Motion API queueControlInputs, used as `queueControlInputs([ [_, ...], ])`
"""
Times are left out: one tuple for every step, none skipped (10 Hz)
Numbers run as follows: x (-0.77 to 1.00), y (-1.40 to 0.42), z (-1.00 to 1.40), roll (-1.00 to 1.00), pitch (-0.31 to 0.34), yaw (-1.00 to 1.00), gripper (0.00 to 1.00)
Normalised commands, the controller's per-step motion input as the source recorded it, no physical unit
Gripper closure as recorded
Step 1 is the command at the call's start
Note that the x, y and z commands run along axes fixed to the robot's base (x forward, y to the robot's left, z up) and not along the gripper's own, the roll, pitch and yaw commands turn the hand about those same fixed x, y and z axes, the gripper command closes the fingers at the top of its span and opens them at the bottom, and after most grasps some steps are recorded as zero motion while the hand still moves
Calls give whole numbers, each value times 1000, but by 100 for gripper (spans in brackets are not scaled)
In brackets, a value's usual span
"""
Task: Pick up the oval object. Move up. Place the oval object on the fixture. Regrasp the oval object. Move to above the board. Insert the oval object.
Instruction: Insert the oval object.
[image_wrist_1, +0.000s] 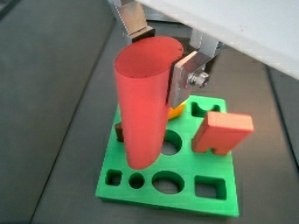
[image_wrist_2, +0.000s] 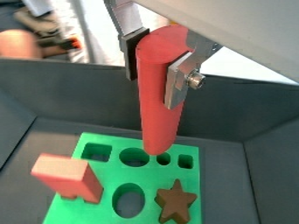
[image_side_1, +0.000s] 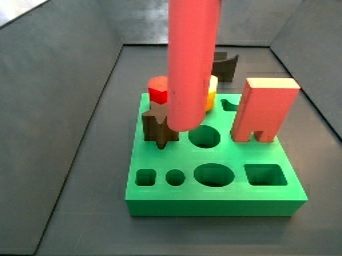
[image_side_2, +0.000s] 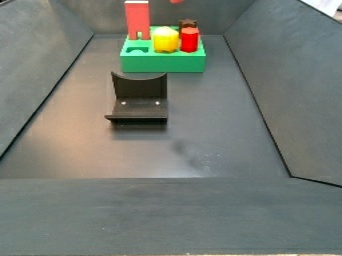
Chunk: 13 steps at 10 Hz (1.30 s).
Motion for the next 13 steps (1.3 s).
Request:
queueControlInputs([
  [0, 0, -171, 193, -47, -937, 100],
  [40, 0, -114, 166, -67, -931, 100],
  [86, -14, -80, 154, -71, -903, 100],
  [151, -23, -69, 153, -57, -840, 100],
  [191, -40, -17, 139, -44, -803, 100],
  [200, -143, -40, 137, -51, -769, 100],
  [234, -220, -89, 156, -60, -723, 100],
  [237, -254, -134, 173, -61, -703, 100],
  [243, -254, -169, 200, -34, -666, 100],
  [191, -243, -157, 193, -40, -714, 100],
  [183, -243, -111, 166, -49, -740, 100],
  [211, -226, -86, 167, -34, -711, 100],
  [206, -226, -74, 176, -4, -674, 100],
])
